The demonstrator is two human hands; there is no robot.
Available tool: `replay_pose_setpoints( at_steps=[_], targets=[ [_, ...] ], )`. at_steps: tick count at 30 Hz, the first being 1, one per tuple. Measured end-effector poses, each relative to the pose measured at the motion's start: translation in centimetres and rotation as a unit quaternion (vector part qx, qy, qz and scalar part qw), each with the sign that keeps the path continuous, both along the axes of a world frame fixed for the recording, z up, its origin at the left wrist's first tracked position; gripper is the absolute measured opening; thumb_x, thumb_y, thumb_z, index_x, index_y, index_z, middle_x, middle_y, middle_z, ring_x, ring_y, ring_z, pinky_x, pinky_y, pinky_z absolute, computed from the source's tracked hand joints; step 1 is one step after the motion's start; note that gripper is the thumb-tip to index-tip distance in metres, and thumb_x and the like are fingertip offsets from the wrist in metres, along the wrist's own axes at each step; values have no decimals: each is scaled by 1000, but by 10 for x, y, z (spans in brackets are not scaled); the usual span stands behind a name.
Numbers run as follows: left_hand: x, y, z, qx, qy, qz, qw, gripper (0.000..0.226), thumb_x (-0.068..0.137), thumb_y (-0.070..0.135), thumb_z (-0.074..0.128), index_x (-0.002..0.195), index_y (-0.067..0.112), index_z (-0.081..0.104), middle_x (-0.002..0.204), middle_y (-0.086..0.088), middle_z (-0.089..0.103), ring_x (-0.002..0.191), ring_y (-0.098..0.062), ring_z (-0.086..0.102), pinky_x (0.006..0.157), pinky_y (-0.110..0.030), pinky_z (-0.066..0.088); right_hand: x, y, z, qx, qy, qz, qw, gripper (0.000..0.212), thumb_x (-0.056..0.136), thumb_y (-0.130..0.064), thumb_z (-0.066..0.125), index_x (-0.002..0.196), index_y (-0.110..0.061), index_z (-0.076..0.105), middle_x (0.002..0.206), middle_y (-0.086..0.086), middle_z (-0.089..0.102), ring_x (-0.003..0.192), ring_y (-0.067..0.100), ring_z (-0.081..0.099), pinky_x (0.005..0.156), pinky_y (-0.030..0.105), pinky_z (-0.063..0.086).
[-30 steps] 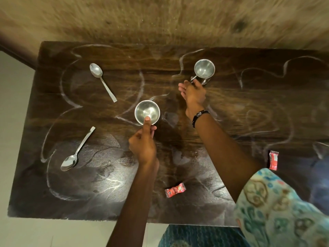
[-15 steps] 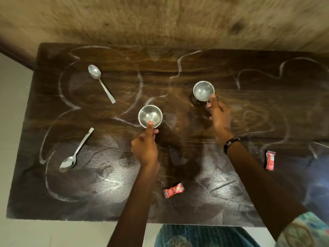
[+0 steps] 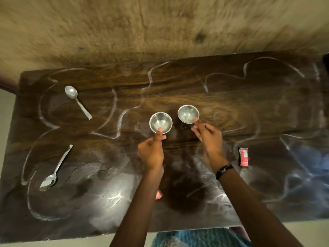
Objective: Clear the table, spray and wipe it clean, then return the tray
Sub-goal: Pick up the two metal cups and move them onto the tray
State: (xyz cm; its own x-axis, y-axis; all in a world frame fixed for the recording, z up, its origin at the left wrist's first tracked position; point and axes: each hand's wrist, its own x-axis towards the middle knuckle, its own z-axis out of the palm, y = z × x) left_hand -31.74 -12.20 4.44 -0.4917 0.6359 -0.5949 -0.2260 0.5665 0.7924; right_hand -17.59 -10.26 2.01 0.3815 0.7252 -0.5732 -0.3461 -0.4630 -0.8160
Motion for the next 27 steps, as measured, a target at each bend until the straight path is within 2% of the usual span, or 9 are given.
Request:
replay_pose_setpoints(
  at_steps=[5, 10, 14, 18, 22, 25, 27],
  targets=[
    [87, 4, 10, 13, 8, -50, 999, 26, 76, 39, 77, 52, 30, 73, 59, 5, 71, 73, -12, 69, 89, -41, 55, 72, -11, 24, 35, 58, -73, 995, 19, 87, -17, 68, 74, -3, 64, 78, 8, 62, 89, 16, 64, 92, 26, 53],
    [177, 6, 21, 29, -5, -73, 997, 27, 76, 39, 77, 55, 21, 73, 62, 4, 72, 73, -11, 70, 86, -36, 55, 153, -18, 45, 56, 62, -123, 989, 18, 87, -16, 69, 74, -4, 66, 75, 4, 66, 87, 15, 65, 89, 24, 53],
    [277, 6, 42, 42, -35, -112, 992, 26, 81, 32, 74, 58, 20, 72, 64, 0, 71, 73, -12, 68, 80, -30, 52, 247, -27, 63, 59, 32, -164, 984, 22, 87, -19, 68, 82, 2, 67, 82, 9, 66, 86, 13, 65, 88, 22, 54],
    [379, 7, 58, 56, -60, -167, 983, 24, 83, 29, 72, 64, 14, 73, 66, 0, 72, 71, -7, 67, 75, -24, 50, 348, -38, 72, 65, -25, -195, 978, 27, 85, -29, 72, 77, -3, 71, 80, 8, 69, 82, 12, 66, 88, 29, 54],
    [467, 9, 66, 63, -70, -228, 969, 25, 82, 32, 72, 61, 18, 73, 63, 3, 71, 70, -6, 68, 76, -25, 51, 435, -51, 80, 73, -75, -217, 970, 31, 82, -40, 72, 76, -10, 74, 81, 7, 71, 83, 13, 62, 86, 36, 52],
    [526, 7, 74, 73, -83, -253, 961, 25, 84, 31, 71, 66, 14, 74, 68, -1, 72, 71, -8, 67, 75, -25, 52, 488, -58, 90, 85, -86, -253, 960, 24, 86, -34, 70, 75, -12, 74, 79, 4, 70, 84, 13, 63, 80, 27, 52],
    [567, 6, 77, 77, -87, -263, 958, 25, 85, 28, 70, 62, 18, 72, 67, -1, 71, 70, -10, 67, 74, -27, 53, 521, -62, 95, 95, -89, -271, 954, 24, 87, -32, 69, 78, -11, 74, 83, 6, 71, 87, 16, 67, 82, 24, 52]
  ],
)
